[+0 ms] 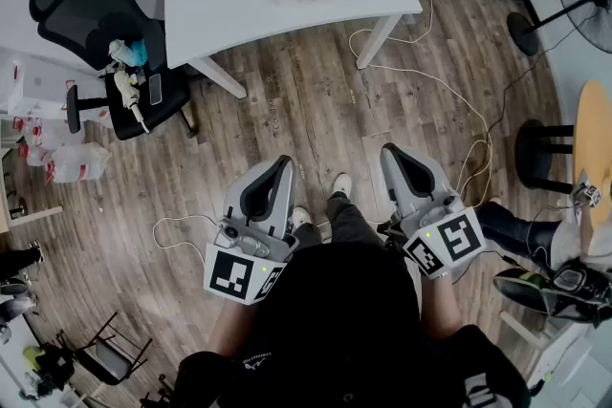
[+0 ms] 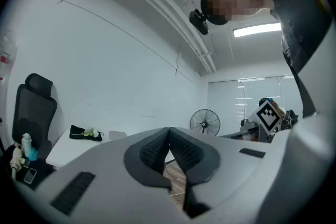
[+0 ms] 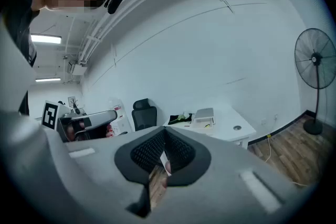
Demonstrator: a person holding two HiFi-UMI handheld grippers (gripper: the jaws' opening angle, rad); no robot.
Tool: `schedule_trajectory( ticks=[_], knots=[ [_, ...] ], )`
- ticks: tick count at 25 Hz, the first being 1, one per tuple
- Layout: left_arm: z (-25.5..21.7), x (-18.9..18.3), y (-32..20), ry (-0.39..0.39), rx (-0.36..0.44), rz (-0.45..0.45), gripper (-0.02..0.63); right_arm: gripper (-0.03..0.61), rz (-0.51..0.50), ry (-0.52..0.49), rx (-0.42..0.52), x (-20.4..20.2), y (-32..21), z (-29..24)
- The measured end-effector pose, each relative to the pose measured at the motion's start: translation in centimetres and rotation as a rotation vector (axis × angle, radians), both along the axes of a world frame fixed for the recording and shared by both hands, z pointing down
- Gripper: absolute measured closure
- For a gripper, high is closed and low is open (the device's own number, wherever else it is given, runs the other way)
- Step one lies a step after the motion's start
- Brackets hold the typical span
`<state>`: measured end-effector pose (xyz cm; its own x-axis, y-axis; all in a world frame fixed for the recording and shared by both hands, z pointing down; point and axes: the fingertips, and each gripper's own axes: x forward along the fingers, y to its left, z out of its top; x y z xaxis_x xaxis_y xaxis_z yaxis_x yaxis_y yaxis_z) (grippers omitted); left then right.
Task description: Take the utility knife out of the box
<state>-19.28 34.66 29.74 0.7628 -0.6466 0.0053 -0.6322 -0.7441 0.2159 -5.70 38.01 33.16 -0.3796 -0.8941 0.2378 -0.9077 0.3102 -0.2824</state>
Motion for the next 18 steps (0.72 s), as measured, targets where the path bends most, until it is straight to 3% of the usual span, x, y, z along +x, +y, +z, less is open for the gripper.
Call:
schedule_trajectory(
  ticks=[5,9,18],
  knots=[
    [1.8,-5.5,3.1,-0.066,-0.011,0.004,0.609,0.574,0.01,-0.006,-0.003,-6.2,3.8,0.6],
    [1.5,-8.0,6.5,-0.061,-0.021,-0.018,0.609,0.574,-0.009,-0.013,0.019,-8.6,6.5,-0.1],
    [-0.2,-6.5,10.3,-0.043,-0.003,-0.097,0.609,0.574,-0.116,0.011,0.066,-7.7,9.3,-2.2]
  ],
)
